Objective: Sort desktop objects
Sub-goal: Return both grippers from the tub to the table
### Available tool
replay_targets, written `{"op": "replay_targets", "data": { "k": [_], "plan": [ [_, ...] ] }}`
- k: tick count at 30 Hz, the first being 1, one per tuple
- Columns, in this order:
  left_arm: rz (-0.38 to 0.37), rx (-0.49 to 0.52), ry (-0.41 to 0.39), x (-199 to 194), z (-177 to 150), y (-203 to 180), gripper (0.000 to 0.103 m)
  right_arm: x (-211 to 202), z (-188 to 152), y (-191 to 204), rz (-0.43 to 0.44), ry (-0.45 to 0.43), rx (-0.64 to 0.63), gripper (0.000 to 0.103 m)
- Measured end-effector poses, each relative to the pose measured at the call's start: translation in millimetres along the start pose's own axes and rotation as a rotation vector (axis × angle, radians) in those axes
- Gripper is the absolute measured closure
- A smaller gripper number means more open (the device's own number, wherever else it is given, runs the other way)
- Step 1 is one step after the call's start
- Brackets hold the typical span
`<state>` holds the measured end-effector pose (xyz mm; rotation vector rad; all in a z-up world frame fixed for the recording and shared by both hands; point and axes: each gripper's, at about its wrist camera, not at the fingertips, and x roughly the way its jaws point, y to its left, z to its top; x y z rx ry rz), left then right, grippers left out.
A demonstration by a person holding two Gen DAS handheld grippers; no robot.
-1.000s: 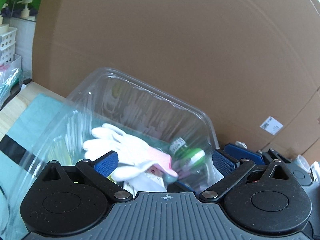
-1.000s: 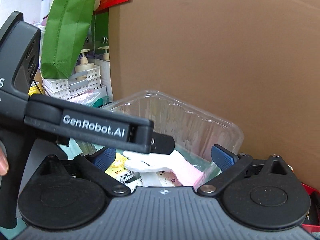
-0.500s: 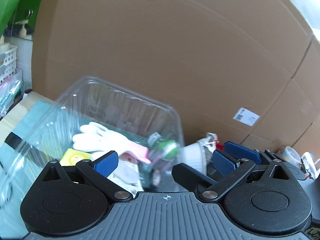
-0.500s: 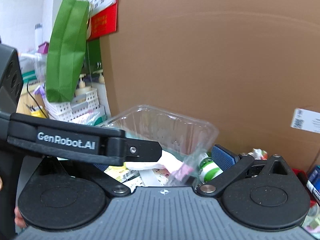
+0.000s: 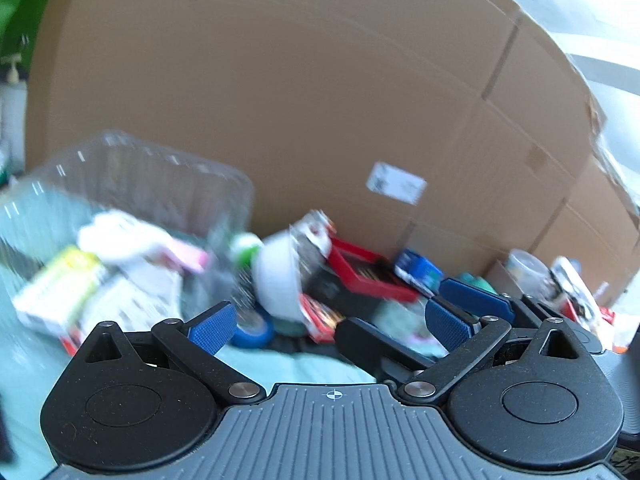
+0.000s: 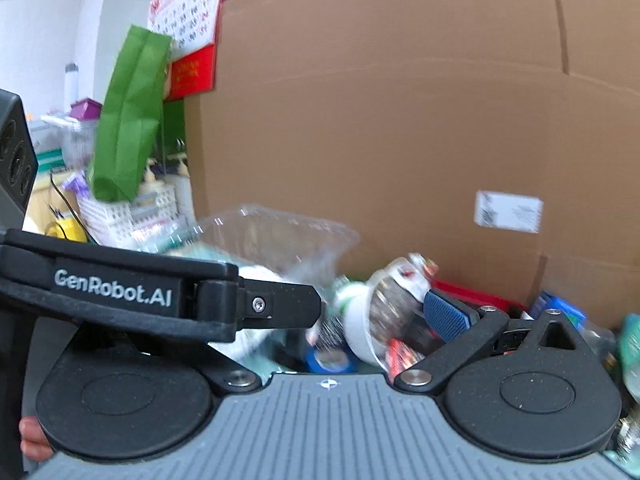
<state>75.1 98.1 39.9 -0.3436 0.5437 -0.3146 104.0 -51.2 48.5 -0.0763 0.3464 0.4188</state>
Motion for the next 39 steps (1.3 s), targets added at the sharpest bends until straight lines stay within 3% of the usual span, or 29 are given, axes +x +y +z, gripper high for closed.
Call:
{"op": "replay_targets", "data": {
  "k": [6,11,17,22,32,39],
  "plan": [
    [-0.032,0.016,0.050,24.3,-42.5,-22.2,0.000,-16.6,-39.0,-20.6,-0.046,0.053,0.036,0.000],
    [-0.032,0.005,0.099,48.3,-57.2,-25.8,0.000,-23.9,-64.1,-43.8,-0.090,0.082,0.103,0.000],
    [-0.006,0.026,0.098,75.3,-53.2,-27.5,0.002,-16.1,-77.3,-67.3,-0.098,0.097,0.174,0.000],
    [-0.006,0.031,0.119,105.7,-45.0,-22.1,0.016,5.4,-85.4,-85.9,-0.094,0.130,0.200,0.001],
    [0.035,-0.022,0.187,165.5,-35.4,0.8,0.023,63.4,-92.9,-117.7,-0.044,0.210,0.235,0.013],
    [0.044,0.015,0.185,184.9,-27.8,3.8,0.028,94.7,-95.2,-127.8,-0.026,0.243,0.230,0.020]
  ]
}}
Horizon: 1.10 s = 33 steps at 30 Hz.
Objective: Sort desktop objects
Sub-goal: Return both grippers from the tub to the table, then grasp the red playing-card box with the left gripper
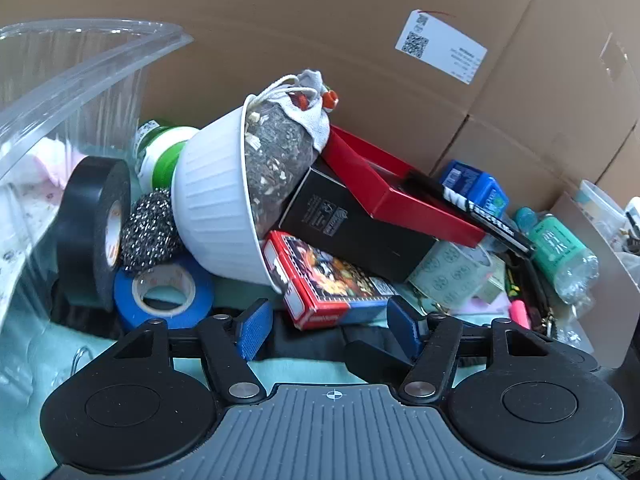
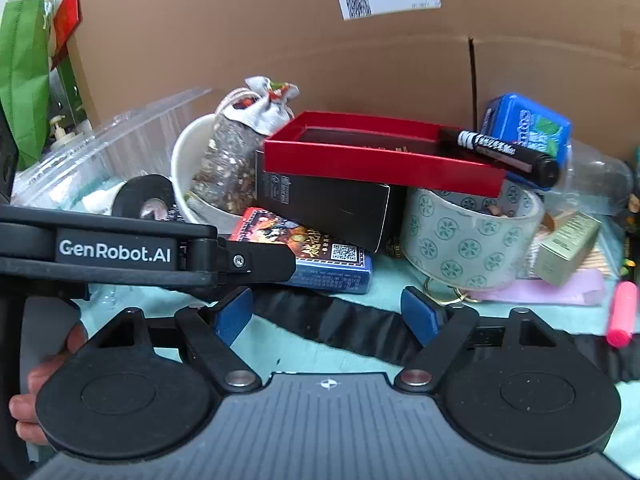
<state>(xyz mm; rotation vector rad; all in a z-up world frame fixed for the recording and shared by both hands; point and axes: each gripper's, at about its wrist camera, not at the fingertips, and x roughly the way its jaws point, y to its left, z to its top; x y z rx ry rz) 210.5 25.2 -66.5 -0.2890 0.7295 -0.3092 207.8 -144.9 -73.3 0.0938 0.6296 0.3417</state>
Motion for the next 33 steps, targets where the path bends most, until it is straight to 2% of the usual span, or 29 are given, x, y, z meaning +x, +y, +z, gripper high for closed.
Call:
{"op": "replay_targets", "data": {
  "k": [6,10,12,13,16,18,25,28,33],
  "plan": [
    [-0.008,-0.006,0.007,14.2,5.7,2.2,0.028,12.6,7.3,-7.6,0.017,0.008,0.007,0.020],
    [0.001,-0.002,0.009,19.0,7.7,2.7,0.033,16.1,7.7,-6.5,0.037,0.018,-0.011,0.020],
    [0.008,0.000,0.013,18.7,7.9,2.7,0.046,15.1,6.1,-4.0,0.056,0.019,-0.027,0.030],
    [0.008,-0.002,0.014,17.9,7.7,3.6,0.047,14.2,4.9,-1.9,0.059,0.018,-0.034,0.035],
    [0.006,-0.012,0.016,13.7,5.9,5.4,0.051,11.2,0.2,2.3,0.035,0.020,-0.045,0.041],
    [0.009,-0.014,0.012,7.8,3.0,4.2,0.054,5.5,-3.2,1.8,0.033,0.026,-0.028,0.049],
    [-0.002,0.008,0.024,-20.2,-21.8,-9.7,0.054,-32.5,-29.7,14.2,0.034,0.031,-0.002,0.049],
    [-0.031,-0.012,0.054,-32.4,-36.3,-12.5,0.054,-46.2,-39.6,22.3,0.026,0.039,-0.007,0.049],
    [-0.058,0.016,0.077,-63.9,-64.9,-20.6,0.054,-72.1,-60.0,40.3,0.033,0.054,-0.010,0.049]
  ]
}}
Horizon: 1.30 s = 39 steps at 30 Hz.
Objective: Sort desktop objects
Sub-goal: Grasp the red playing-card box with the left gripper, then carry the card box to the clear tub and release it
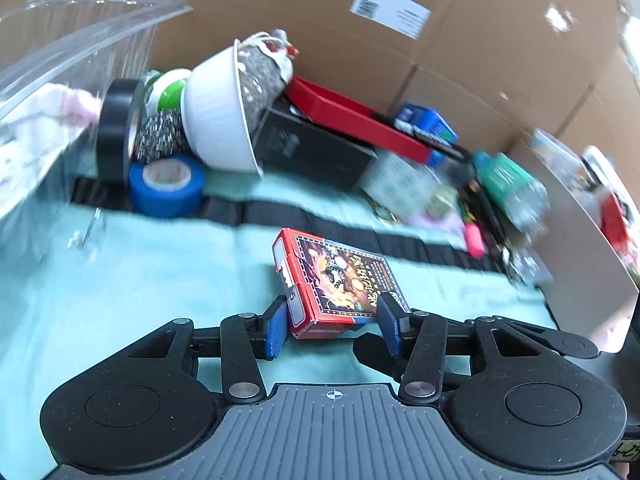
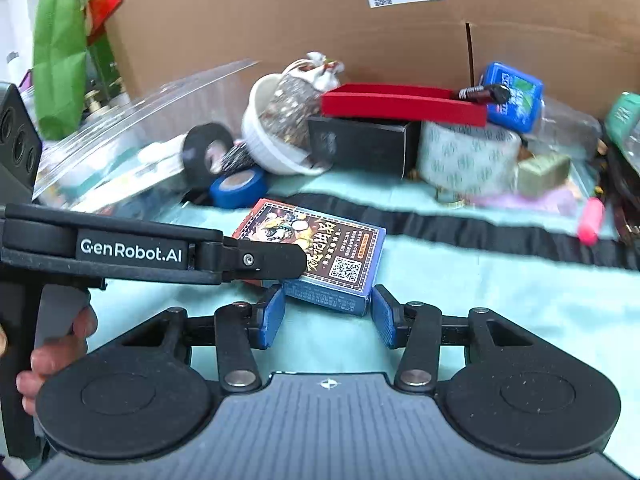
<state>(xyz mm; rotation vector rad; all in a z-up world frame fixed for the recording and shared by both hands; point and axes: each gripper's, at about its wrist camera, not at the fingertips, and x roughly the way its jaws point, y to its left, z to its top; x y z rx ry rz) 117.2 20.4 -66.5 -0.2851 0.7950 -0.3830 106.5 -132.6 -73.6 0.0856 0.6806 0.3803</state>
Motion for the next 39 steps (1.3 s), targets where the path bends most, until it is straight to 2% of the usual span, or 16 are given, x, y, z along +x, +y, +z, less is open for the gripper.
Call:
{"op": "replay_targets", "data": {
  "k": [4,7,8,10,12,15,17,19,20,23,25,28,33,35,39],
  "plan": [
    [-0.032,-0.025,0.015,-17.0,-18.9,0.5,0.054,-26.4,-18.5,9.5,-0.001,0.009,-0.034,0.049],
    [-0.034,-0.026,0.013,-22.0,-23.3,0.1,0.042,-33.0,-24.3,13.1,0.004,0.007,-0.052,0.045],
    [-0.023,-0.032,0.011,-22.3,-22.6,0.0,0.041,-33.0,-24.8,13.9,-0.007,0.008,-0.058,0.045],
    [-0.002,-0.043,-0.003,-23.4,-21.7,0.2,0.029,-33.1,-24.7,16.6,-0.031,0.006,-0.075,0.044],
    [0.027,-0.048,-0.019,-25.3,-21.9,2.9,0.025,-32.5,-24.1,17.1,-0.036,0.008,-0.082,0.044],
    [0.028,-0.045,-0.017,-24.6,-21.3,6.9,0.026,-31.2,-24.3,16.8,-0.034,0.005,-0.080,0.043],
    [0.029,-0.028,-0.012,-25.0,-20.7,5.5,0.031,-29.3,-24.1,17.3,-0.034,0.004,-0.084,0.041],
    [0.008,-0.004,0.010,-22.4,-19.9,3.8,0.054,-27.5,-23.2,19.1,-0.036,0.006,-0.092,0.040],
    [0.006,-0.002,0.011,-22.3,-19.8,3.4,0.050,-26.6,-22.9,20.2,-0.036,0.007,-0.099,0.041],
    [0.009,0.010,0.011,-21.3,-20.1,1.6,0.050,-24.5,-22.8,23.3,-0.040,0.010,-0.132,0.042],
    [0.008,0.004,0.009,-19.2,-19.6,2.2,0.044,-22.4,-21.4,23.3,-0.045,0.008,-0.125,0.042],
    [0.019,0.019,0.005,-16.0,-18.2,-0.9,0.044,-18.7,-19.0,22.6,-0.048,0.006,-0.104,0.041],
    [0.054,0.045,-0.017,-23.1,-20.1,-6.0,0.048,-27.0,-19.3,29.3,-0.061,0.016,-0.107,0.054],
    [0.043,0.037,-0.028,-30.3,-18.6,-7.1,0.048,-34.5,-18.6,34.2,-0.070,0.002,-0.116,0.054],
    [0.053,0.075,-0.106,-54.4,-8.5,-18.1,0.048,-50.8,-5.2,46.3,-0.080,-0.047,-0.138,0.054]
  ]
}}
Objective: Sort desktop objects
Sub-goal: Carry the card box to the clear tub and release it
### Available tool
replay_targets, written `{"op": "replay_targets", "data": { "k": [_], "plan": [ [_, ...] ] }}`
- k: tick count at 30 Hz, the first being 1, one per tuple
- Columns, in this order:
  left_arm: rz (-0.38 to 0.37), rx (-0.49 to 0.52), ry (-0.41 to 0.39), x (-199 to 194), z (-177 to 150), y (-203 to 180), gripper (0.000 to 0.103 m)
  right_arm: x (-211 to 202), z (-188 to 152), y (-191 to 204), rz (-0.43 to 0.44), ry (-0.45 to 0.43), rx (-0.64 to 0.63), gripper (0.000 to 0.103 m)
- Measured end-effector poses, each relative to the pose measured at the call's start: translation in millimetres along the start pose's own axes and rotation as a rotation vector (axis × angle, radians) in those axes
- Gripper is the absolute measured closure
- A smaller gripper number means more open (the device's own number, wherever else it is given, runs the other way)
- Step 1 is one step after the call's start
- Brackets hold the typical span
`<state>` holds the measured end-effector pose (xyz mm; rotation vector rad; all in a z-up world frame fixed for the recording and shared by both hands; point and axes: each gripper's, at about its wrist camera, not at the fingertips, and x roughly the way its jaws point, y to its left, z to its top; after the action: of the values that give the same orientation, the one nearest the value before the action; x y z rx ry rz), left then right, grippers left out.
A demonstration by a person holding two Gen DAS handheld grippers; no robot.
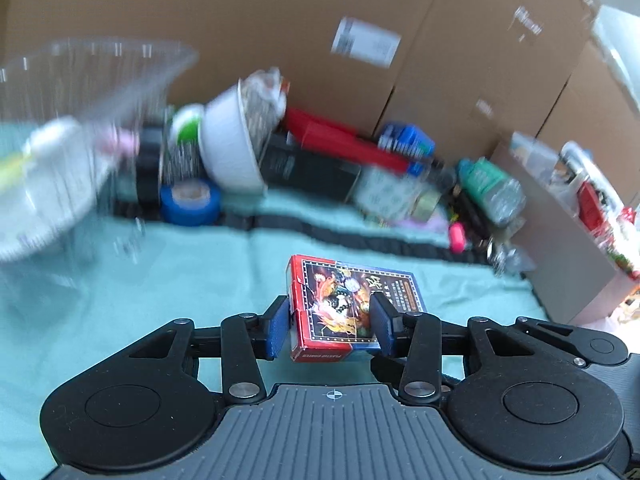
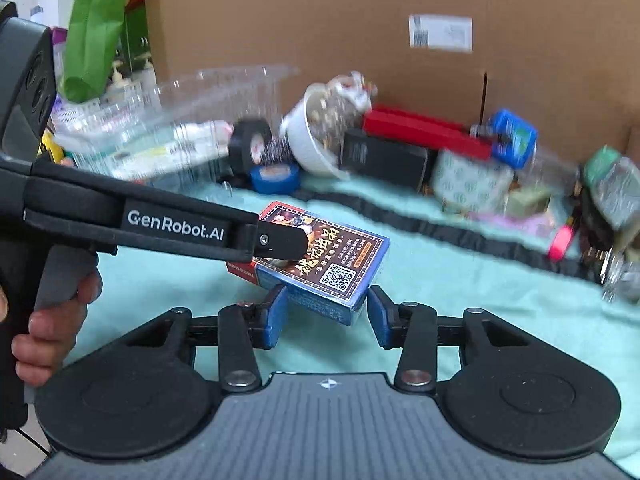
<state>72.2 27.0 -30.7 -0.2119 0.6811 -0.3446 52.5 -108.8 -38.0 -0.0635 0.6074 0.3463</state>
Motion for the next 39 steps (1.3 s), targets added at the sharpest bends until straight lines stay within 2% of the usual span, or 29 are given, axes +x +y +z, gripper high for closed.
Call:
{"op": "replay_targets", "data": {
  "k": [7,12,15,19,24,29,35,38,39],
  "plan": [
    [0.040,0.035,-0.167,-55.9,44.5,3.8,0.049,-23.1,51.3,25.2,0.029,-0.149,-0.067,0.054],
    [0.110,0.032,-0.251,-84.3,82.1,33.2,0.052,-9.2,99.4,51.5,0.089,-0.215,-0.115,0.054],
    [0.163,0.046,-0.273,-93.1,102.5,55.2,0.052,10.8,126.7,68.1,0.120,-0.225,-0.147,0.054],
    [0.211,0.037,-0.250,-89.3,126.9,88.1,0.052,45.0,155.5,89.8,0.147,-0.203,-0.173,0.054],
    [0.211,-0.027,-0.192,-68.3,149.3,135.5,0.052,90.8,183.0,106.0,0.166,-0.133,-0.168,0.053],
    [0.202,-0.078,-0.137,-38.4,161.1,174.3,0.052,132.2,197.1,117.3,0.151,-0.055,-0.193,0.053],
    [0.206,-0.103,-0.075,-2.8,172.7,200.0,0.051,174.8,204.0,119.1,0.133,0.025,-0.190,0.053],
    [0.194,-0.131,-0.037,12.4,178.3,207.4,0.035,189.7,206.3,118.6,0.136,0.065,-0.191,0.050],
    [0.179,-0.151,-0.030,15.5,179.7,210.0,0.023,191.1,206.2,117.0,0.143,0.064,-0.194,0.044]
  ]
}}
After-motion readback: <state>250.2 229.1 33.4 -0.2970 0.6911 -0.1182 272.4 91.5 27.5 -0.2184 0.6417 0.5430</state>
